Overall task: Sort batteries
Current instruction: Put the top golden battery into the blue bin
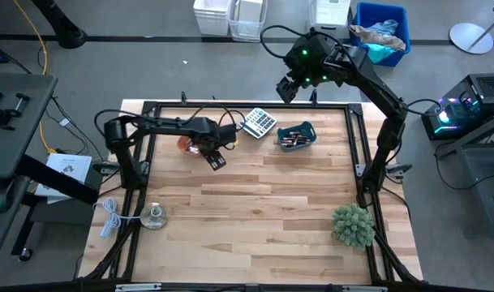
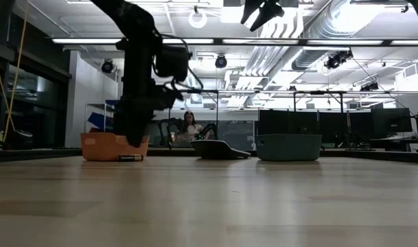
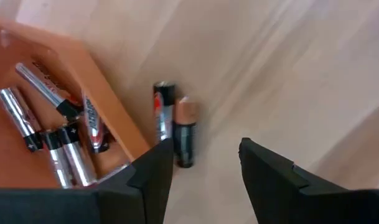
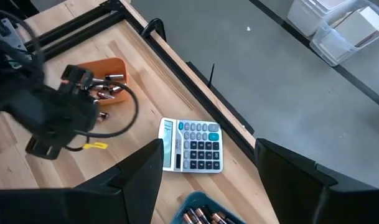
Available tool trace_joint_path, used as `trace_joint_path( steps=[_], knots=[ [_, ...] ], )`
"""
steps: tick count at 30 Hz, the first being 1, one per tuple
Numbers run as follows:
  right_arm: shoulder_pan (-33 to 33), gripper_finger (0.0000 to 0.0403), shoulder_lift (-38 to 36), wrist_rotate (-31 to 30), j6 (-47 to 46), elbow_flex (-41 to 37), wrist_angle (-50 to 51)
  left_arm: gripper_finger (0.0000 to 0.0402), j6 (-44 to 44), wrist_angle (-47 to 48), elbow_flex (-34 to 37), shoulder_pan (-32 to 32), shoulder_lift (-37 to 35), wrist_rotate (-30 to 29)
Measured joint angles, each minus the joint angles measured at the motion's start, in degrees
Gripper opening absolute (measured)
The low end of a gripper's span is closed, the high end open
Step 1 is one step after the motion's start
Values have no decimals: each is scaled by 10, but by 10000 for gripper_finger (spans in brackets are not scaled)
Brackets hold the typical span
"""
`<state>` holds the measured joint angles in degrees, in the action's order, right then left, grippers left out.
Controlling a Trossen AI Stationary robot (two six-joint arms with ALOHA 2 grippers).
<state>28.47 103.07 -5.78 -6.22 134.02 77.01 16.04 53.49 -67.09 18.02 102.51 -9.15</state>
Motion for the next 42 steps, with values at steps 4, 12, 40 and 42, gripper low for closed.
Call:
trace_joint_path(
  steps=[4,12,40,42],
  knots=[
    [0,247,0,0,-10,0,1,170,-44,3,-4,8,29,-1],
    [-4,247,0,2,-15,0,1,169,-77,-9,-4,8,48,0],
    [-7,247,-43,-8,-52,1,12,28,-78,-333,-26,-43,45,87],
    [-7,247,-54,-17,-64,1,12,28,-78,-399,-51,-44,57,87]
  ],
)
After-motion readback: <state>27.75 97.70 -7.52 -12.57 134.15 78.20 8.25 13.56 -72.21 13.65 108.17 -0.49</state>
